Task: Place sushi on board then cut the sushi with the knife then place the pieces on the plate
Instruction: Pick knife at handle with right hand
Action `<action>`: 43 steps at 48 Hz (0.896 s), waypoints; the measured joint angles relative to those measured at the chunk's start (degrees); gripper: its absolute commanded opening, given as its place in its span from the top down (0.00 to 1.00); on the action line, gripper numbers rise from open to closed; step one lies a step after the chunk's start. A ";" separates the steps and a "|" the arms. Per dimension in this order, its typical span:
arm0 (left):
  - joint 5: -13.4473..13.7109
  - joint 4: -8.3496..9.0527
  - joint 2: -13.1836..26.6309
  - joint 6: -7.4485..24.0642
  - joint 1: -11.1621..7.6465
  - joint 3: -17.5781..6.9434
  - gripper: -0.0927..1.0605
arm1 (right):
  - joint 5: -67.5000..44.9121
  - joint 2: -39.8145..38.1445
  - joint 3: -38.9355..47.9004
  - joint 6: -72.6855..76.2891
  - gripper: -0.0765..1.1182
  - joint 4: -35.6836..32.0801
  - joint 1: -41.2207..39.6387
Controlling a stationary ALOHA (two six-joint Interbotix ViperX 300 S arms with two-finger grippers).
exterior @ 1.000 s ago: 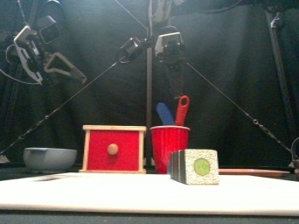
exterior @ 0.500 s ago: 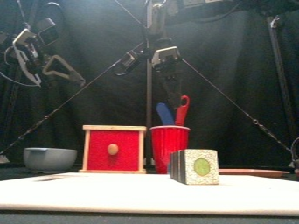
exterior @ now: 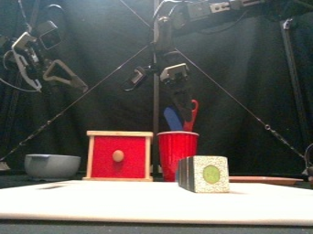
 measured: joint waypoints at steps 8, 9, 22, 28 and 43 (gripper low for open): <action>0.00 -0.09 0.00 0.00 0.18 0.35 0.93 | -0.18 0.70 0.00 -0.09 0.29 0.00 -0.09; -0.09 -0.18 0.00 0.00 0.26 0.35 0.93 | -0.18 0.79 0.09 -0.09 0.30 0.00 -0.09; 0.00 -0.26 0.00 0.00 0.26 0.62 0.93 | -0.26 1.05 0.26 -0.09 0.39 0.53 -0.44; 0.00 -0.18 0.00 0.00 0.26 0.62 0.93 | -0.26 1.14 0.26 -0.09 0.44 0.88 -0.62; 0.00 -0.26 0.00 0.00 0.26 0.97 0.93 | -0.26 1.14 0.00 0.09 0.60 0.70 -1.58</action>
